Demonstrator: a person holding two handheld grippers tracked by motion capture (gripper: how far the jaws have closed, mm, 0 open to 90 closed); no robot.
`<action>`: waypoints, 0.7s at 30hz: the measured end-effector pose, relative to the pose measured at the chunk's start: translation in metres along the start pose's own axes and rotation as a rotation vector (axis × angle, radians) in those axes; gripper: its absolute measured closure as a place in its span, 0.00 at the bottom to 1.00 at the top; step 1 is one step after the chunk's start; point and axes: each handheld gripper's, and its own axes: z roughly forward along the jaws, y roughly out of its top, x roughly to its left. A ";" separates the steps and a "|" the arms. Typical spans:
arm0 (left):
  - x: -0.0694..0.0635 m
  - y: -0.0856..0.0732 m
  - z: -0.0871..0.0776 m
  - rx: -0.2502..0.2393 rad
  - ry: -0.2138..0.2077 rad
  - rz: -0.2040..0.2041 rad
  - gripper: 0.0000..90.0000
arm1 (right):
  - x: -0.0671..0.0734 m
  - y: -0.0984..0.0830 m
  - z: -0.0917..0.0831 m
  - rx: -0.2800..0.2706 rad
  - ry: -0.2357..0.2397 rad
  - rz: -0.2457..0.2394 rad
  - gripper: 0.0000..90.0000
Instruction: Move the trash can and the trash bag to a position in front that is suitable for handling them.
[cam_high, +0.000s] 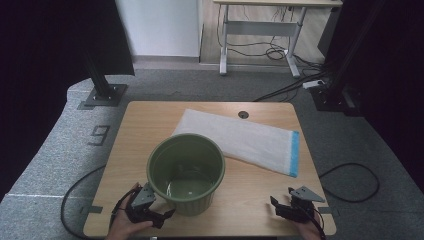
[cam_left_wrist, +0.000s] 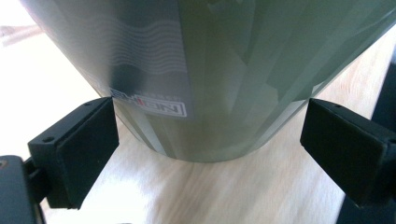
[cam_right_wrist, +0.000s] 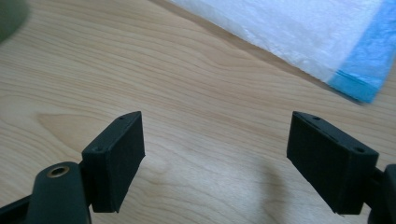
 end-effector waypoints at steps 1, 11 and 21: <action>0.001 0.005 0.006 -0.001 -0.005 0.004 0.05 | 0.002 0.000 0.000 0.004 0.006 -0.013 0.21; 0.002 0.038 0.042 0.033 -0.019 0.024 0.06 | 0.007 0.000 -0.006 -0.025 0.062 -0.021 0.21; -0.001 0.064 0.068 0.053 0.014 0.015 0.07 | 0.003 -0.002 -0.016 -0.066 0.088 -0.017 0.21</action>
